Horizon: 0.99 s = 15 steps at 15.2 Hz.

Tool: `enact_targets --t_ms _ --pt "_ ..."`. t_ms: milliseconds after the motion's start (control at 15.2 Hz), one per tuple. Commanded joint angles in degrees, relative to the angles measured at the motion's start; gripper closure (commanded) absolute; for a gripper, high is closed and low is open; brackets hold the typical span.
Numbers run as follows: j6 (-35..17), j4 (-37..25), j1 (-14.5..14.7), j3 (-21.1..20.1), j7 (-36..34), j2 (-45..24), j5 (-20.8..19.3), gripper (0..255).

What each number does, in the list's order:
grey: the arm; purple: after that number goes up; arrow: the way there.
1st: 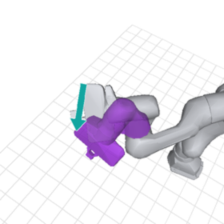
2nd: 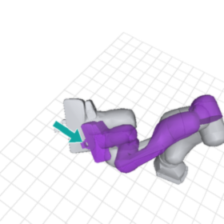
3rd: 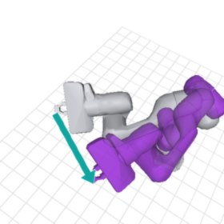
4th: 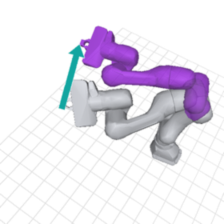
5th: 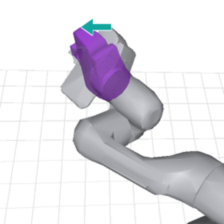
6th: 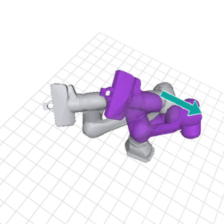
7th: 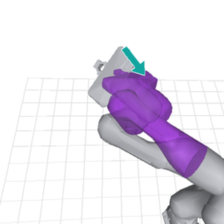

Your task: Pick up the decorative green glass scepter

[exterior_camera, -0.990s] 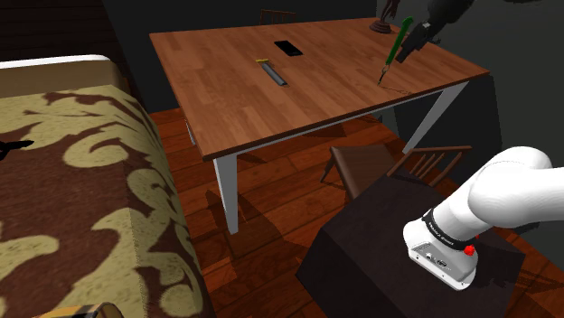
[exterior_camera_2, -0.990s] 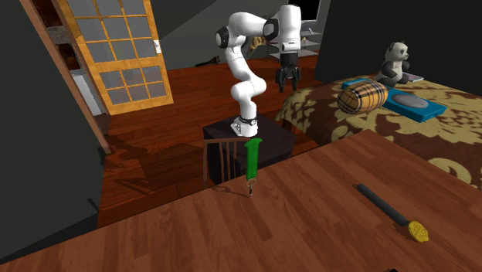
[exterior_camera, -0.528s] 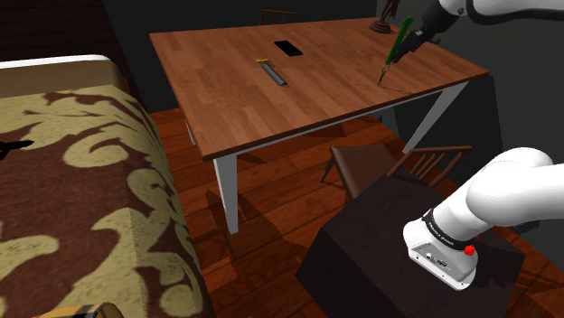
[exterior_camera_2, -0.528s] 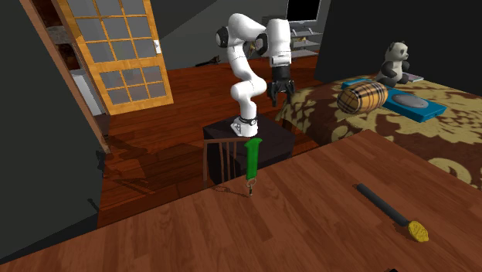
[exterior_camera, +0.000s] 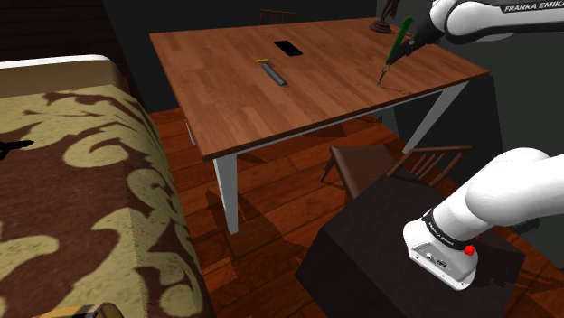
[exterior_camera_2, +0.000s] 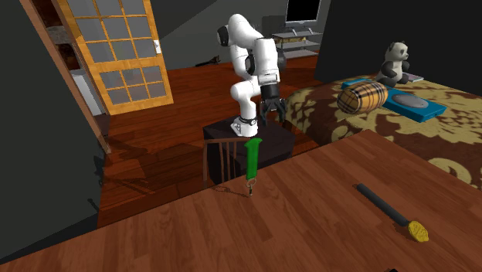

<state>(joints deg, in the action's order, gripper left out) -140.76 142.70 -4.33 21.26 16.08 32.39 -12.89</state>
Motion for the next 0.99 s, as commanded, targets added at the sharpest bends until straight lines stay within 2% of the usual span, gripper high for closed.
enact_targets --t_ms 0,198,330,462,594,726,792,858,924 --pt "-3.97 -1.05 0.58 3.11 2.38 -2.89 0.93 0" --pt "-10.11 -2.71 2.81 8.37 6.53 -7.95 3.91 0" --pt "-13.86 -4.26 5.37 12.58 10.19 -11.48 7.24 0" --pt "-17.21 -6.17 9.07 17.59 14.99 -15.13 12.17 0" --pt "-19.99 -8.52 14.35 23.83 21.41 -18.96 19.32 0" --pt "-21.77 -11.55 21.6 31.75 30.43 -23.32 30.02 0" --pt "-21.95 -13.49 25.93 36.41 36.51 -26.08 37.56 0" --pt "-21.13 -15.9 30.47 41.51 44.05 -29.78 47.29 0" --pt "-18.66 -18.86 32.5 44.75 52.66 -35.01 59.11 0"
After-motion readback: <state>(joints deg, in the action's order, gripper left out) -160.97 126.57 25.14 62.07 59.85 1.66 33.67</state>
